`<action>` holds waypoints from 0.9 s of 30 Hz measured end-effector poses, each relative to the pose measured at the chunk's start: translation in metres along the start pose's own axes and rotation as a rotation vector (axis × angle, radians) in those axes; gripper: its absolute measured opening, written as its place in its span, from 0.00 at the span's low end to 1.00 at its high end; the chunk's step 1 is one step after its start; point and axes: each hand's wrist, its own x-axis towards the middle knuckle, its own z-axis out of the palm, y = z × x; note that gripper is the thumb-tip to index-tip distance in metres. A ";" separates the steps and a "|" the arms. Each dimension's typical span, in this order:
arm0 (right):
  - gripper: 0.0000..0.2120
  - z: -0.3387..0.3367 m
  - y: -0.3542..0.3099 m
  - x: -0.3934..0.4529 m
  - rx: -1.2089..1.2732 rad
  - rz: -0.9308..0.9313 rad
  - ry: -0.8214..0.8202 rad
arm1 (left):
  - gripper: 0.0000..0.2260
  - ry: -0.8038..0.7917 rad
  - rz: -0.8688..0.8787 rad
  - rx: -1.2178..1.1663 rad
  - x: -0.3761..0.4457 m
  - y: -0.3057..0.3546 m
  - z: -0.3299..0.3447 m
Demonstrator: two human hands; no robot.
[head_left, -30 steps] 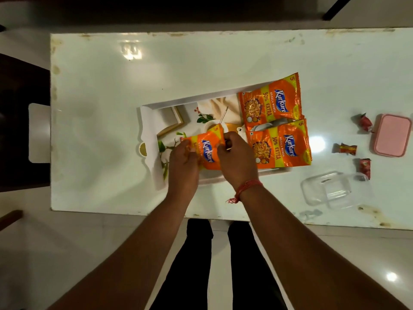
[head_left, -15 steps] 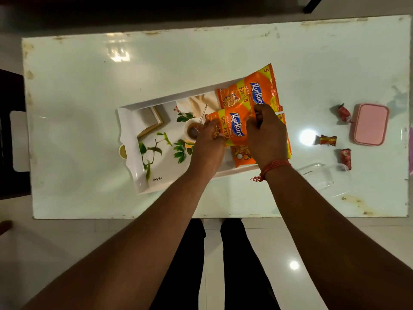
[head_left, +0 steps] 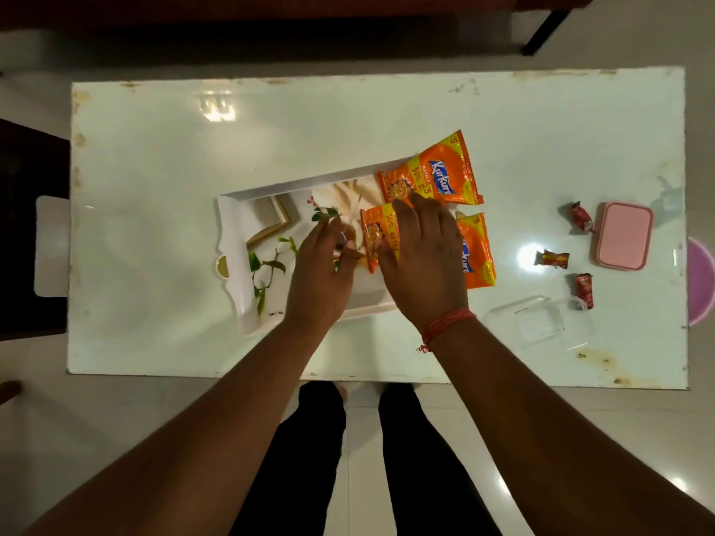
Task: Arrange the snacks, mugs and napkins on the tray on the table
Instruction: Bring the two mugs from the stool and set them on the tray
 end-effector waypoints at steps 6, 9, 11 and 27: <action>0.36 0.010 -0.057 0.014 -0.048 -0.158 -0.254 | 0.28 -0.038 0.017 0.597 -0.010 -0.058 -0.086; 0.39 0.025 -0.097 0.028 -0.110 -0.217 -0.333 | 0.31 -0.085 -0.010 0.744 -0.007 -0.087 -0.133; 0.41 0.036 -0.125 0.038 -0.138 -0.238 -0.349 | 0.32 -0.099 -0.007 0.794 -0.001 -0.107 -0.159; 0.42 0.137 -0.509 0.129 -0.058 -0.518 -0.271 | 0.32 0.259 0.041 0.806 0.073 -0.290 -0.502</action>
